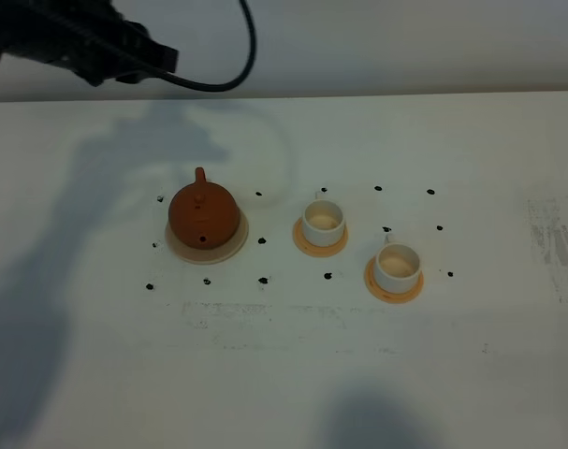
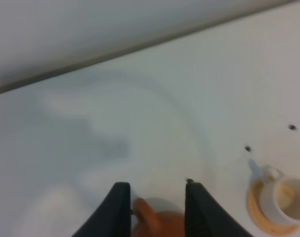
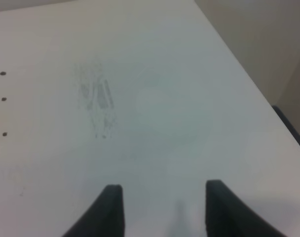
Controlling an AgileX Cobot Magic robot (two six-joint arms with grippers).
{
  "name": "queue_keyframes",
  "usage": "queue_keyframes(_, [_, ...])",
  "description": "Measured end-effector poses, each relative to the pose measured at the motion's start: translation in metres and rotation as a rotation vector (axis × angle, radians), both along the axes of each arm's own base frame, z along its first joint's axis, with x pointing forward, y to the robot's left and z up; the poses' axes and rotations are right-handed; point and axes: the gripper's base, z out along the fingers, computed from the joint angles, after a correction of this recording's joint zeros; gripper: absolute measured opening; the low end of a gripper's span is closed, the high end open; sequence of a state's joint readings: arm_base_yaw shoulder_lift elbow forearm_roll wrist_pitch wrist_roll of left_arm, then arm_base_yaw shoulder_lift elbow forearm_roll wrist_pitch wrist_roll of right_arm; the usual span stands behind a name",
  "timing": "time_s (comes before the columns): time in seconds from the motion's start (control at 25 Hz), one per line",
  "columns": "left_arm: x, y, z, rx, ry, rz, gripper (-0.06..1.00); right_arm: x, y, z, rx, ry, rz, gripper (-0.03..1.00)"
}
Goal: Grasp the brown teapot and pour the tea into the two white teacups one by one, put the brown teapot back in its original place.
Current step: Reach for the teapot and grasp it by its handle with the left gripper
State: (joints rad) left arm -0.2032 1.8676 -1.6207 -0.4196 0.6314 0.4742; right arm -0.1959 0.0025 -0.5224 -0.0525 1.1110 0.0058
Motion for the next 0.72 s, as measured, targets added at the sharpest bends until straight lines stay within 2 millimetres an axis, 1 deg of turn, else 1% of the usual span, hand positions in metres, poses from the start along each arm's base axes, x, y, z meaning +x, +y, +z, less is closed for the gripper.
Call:
queue_keyframes(0.16, [0.021,-0.003,-0.014,0.021,0.052,0.019,0.26,0.000,0.000,0.000,0.000,0.000,0.000,0.40])
queue_keyframes(0.28, [0.040,-0.008,-0.039,-0.007,0.141,0.078,0.26,0.000,0.000,0.000,0.000,0.000,0.000,0.40])
queue_keyframes(0.36, [0.047,-0.014,-0.054,-0.032,0.207,0.122,0.26,0.000,0.000,0.000,0.000,0.000,0.000,0.40])
queue_keyframes(0.44, [0.052,-0.020,-0.067,-0.031,0.260,0.151,0.28,0.000,0.000,0.000,0.000,0.000,0.000,0.40])
queue_keyframes(0.56, [0.055,-0.028,-0.078,-0.008,0.282,0.164,0.30,0.000,0.000,0.000,0.000,0.000,0.000,0.40])
queue_keyframes(0.72, [0.053,-0.037,-0.089,0.013,0.315,0.173,0.31,0.000,0.000,0.000,-0.005,0.001,0.003,0.40])
